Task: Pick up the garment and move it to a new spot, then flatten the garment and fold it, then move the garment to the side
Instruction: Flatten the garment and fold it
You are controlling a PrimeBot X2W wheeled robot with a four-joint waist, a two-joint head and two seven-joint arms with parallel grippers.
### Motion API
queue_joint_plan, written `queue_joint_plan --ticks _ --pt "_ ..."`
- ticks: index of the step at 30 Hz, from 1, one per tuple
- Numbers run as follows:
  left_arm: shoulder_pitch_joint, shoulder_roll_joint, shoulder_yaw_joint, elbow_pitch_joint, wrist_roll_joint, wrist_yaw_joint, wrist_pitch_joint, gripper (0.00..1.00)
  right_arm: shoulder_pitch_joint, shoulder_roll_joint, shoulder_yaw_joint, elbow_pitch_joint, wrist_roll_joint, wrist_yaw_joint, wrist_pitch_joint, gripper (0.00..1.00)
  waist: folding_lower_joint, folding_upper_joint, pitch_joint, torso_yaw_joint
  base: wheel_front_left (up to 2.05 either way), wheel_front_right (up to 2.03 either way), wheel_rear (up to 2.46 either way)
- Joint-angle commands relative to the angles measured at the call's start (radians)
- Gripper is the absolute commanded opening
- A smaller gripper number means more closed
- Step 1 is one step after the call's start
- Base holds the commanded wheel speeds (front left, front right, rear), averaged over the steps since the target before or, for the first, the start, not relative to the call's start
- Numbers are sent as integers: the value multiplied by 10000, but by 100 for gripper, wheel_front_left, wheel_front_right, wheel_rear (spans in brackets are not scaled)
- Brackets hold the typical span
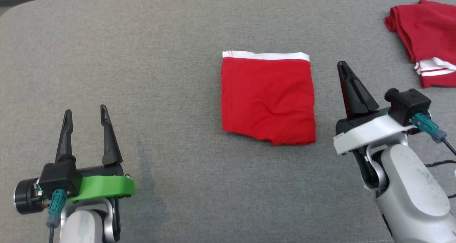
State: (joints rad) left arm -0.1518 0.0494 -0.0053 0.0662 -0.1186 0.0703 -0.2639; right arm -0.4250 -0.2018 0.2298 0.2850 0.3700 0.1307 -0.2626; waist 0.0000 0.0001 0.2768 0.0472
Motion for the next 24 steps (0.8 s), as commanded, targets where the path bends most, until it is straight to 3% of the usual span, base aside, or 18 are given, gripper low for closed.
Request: queue_joint_plan --ticks 1,6,7,8,9,10,24 --pt "191 29 107 34 117 -59 4 100 352 -55 -217 -153 -74 -2 -26 0 0 -1 -518 -669 0 0 0" --pt "565 33 389 94 424 -131 4 100 1068 -234 -769 -377 -313 -2 -26 0 0 -1 -802 -1089 0 0 0" --pt "654 34 423 97 456 -150 4 100 1237 -255 -863 -438 -365 -2 -26 31 0 -1 -876 -1137 0 0 0" --pt "725 37 453 126 447 -165 4 100 1379 -275 -940 -482 -409 -2 -26 43 0 -1 -927 -1167 0 0 0" --pt "801 36 439 169 536 -166 4 100 1544 -299 -1054 -539 -467 -2 -26 90 0 -1 -998 -1194 0 0 0" --pt "856 35 426 180 592 -168 4 100 1670 -305 -1120 -598 -504 -2 -26 100 0 -1 -1043 -1213 0 0 0" --pt "1506 75 356 475 837 -229 4 100 3446 319 -2005 -1771 -1318 -2 -26 100 0 -1 -1804 -982 0 0 0"
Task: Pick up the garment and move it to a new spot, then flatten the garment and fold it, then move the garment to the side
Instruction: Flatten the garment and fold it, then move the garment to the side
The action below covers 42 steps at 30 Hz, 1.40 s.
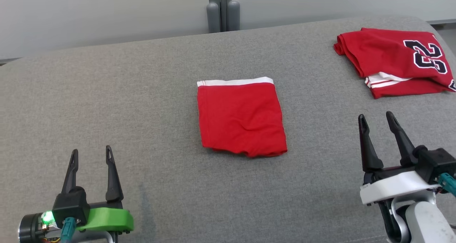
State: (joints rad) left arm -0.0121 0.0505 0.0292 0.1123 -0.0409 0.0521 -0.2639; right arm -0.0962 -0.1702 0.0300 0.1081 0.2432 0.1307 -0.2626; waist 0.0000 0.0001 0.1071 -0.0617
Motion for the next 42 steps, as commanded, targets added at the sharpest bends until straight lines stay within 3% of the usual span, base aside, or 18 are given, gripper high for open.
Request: queue_joint_plan --ticks 1,25,35,42 --pt "130 71 9 33 42 -63 4 100 232 85 -49 -16 -136 -2 -26 100 0 -1 -143 151 0 0 0" --pt "40 91 -57 -65 -4 -6 4 100 361 388 78 341 -498 -2 32 100 0 -1 -146 627 0 0 0" --pt "-689 36 -512 -162 -118 88 4 100 -2346 265 1265 1324 -429 -2 371 100 0 -1 720 1171 0 0 0" --pt "-1232 15 -956 -152 -288 234 4 100 -4276 76 1676 3850 -52 -2 376 100 0 -1 1375 1853 0 0 0"
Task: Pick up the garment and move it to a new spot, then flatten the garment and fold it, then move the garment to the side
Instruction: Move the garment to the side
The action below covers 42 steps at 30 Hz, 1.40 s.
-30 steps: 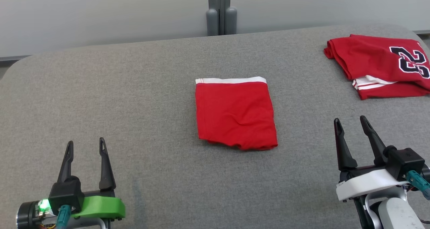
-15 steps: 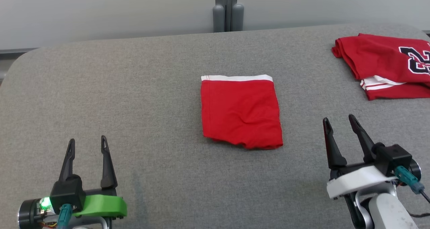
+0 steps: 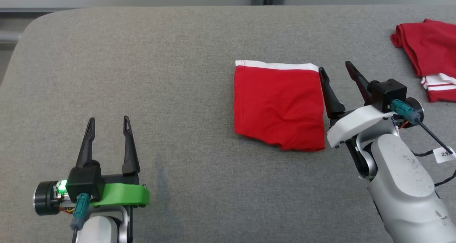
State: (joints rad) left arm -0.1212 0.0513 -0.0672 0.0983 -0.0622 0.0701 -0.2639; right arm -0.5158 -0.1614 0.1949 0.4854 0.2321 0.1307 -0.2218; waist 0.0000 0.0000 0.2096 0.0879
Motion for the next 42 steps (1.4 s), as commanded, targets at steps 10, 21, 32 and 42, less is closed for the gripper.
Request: queue_joint_plan --ticks 10,21,32,42 --pt "-371 0 -451 -129 -329 345 4 100 -962 10 288 3031 658 -2 -261 100 0 0 899 841 0 0 0" --pt "-459 -1 -513 -78 -367 470 4 100 -776 452 1264 4342 1828 3 -304 100 0 0 939 782 0 0 0" --pt "-596 0 -510 -283 -472 518 4 100 -1323 -297 2708 4061 2876 -16 -379 0 0 0 1110 468 0 0 0" --pt "-1322 3 -555 -1451 -50 534 4 100 -3450 -2490 4286 2853 2075 -10 -431 0 0 0 2402 -730 0 0 0"
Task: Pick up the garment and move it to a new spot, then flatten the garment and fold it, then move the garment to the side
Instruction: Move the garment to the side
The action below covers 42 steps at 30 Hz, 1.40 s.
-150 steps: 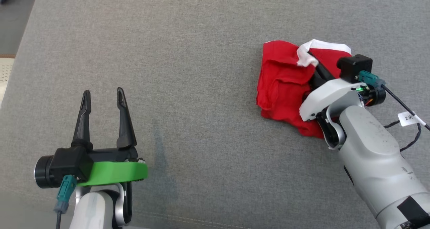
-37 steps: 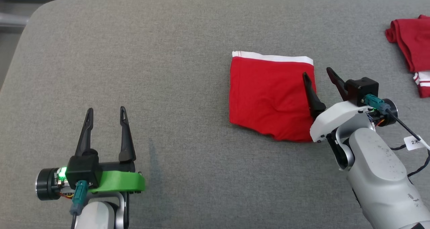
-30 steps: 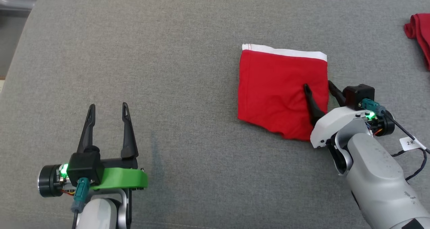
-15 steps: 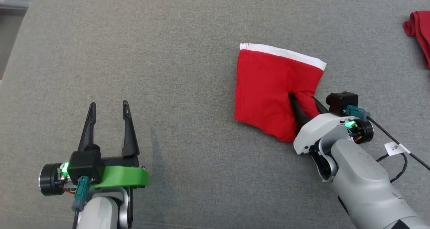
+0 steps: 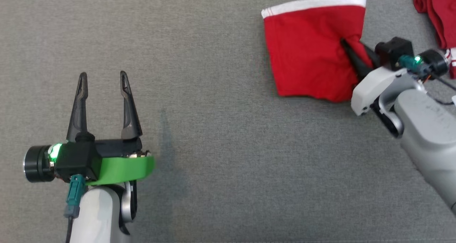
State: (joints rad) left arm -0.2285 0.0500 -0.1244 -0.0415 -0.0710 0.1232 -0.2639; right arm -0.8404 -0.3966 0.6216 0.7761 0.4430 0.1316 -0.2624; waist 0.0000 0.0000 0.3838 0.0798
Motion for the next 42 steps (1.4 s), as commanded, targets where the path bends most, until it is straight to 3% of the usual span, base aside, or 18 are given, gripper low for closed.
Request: queue_joint_plan --ticks 1,7,16,26,31,36,37,38,42 --pt "-363 26 25 -147 130 -23 4 100 -436 -375 220 -166 -9 -19 -25 0 0 0 865 -832 0 0 0" --pt "-965 284 -22 -622 657 -46 6 100 -1701 -1766 1020 -645 525 -19 -25 0 0 0 2019 -1921 0 0 0" --pt "-1689 977 -174 -1268 1337 -79 6 100 -3253 -3171 1498 -310 1516 -19 -26 0 0 0 3431 -3202 0 0 0" --pt "-1969 1198 -507 -1873 1738 -107 39 100 -4599 -4774 2724 646 2068 -19 -27 0 0 0 3999 -3254 0 0 0" --pt "-1833 1264 -518 -2276 1805 -6 110 100 -5728 -5053 3616 1201 2155 -21 74 0 0 0 4124 -3100 0 0 0" --pt "-1742 1282 -532 -2499 1812 55 131 100 -6524 -4864 4503 1846 2121 -19 303 0 0 0 4200 -2917 0 0 0" --pt "-1709 1275 -529 -2527 1811 88 129 100 -6617 -4827 4588 2008 2189 -21 354 17 0 0 4205 -2890 0 0 0" --pt "-1673 1284 -526 -2548 1800 94 126 100 -6687 -4784 4665 2236 2298 -21 435 100 0 0 4203 -2860 0 0 0" --pt "-1552 1291 -473 -2495 1648 178 89 100 -6633 -4699 4891 2834 2690 -19 503 100 0 0 4058 -2756 0 0 0"
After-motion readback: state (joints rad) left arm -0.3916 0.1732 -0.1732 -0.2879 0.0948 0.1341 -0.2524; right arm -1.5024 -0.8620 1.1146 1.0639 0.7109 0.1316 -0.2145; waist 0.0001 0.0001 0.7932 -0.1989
